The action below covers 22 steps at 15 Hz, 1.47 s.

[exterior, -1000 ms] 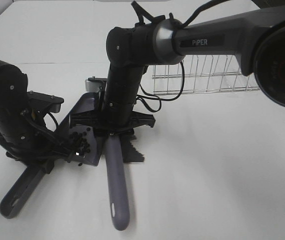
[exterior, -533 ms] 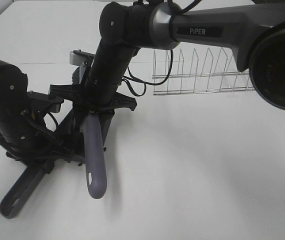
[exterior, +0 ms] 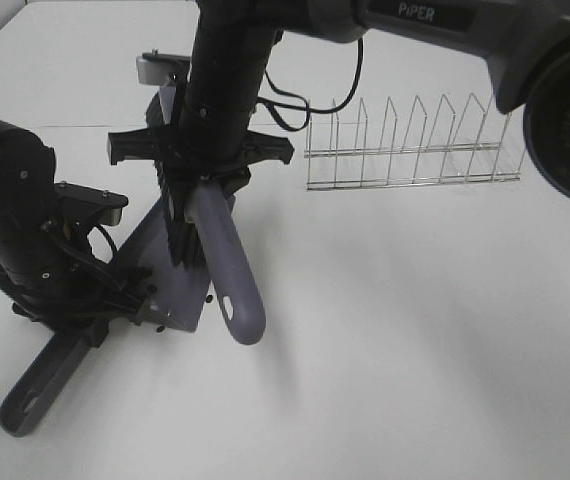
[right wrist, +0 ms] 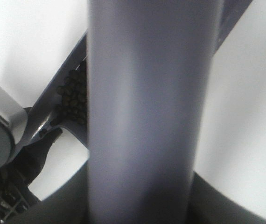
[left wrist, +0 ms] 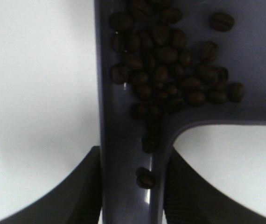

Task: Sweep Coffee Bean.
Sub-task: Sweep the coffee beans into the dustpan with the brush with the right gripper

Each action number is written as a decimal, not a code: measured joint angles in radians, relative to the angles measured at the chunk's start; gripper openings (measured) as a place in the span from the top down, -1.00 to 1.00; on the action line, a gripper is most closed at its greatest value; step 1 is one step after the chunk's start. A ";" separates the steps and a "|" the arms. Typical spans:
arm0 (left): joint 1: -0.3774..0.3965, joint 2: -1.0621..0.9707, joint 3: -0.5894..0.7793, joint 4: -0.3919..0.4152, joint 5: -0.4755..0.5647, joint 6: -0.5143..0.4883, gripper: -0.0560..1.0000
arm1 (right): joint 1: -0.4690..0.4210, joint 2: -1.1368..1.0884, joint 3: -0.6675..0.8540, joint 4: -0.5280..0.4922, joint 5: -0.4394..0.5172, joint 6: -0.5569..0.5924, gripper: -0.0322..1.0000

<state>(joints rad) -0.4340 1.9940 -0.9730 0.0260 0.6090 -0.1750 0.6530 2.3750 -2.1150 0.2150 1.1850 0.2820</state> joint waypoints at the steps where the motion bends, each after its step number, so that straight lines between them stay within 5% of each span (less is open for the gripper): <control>1: 0.000 0.000 0.000 0.000 0.000 0.000 0.30 | 0.000 -0.019 -0.006 -0.027 0.023 0.000 0.38; 5: 0.000 0.000 0.000 0.000 -0.001 0.000 0.30 | 0.000 -0.048 0.006 -0.237 0.036 0.000 0.38; 8: 0.000 0.000 0.000 0.000 -0.001 0.000 0.30 | 0.000 -0.048 0.150 -0.392 0.038 0.025 0.38; 10: 0.000 0.000 0.000 0.000 -0.008 0.001 0.30 | 0.000 -0.044 0.229 -0.402 0.044 0.056 0.38; 15: 0.000 0.000 0.000 0.000 -0.032 0.004 0.30 | 0.015 0.000 0.247 -0.152 -0.101 0.063 0.38; 22: 0.000 0.000 0.000 0.000 -0.040 0.004 0.30 | 0.042 0.030 0.224 0.158 -0.162 -0.118 0.38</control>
<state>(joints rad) -0.4340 1.9940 -0.9730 0.0260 0.5690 -0.1710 0.6950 2.4050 -1.8910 0.3730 1.0230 0.1640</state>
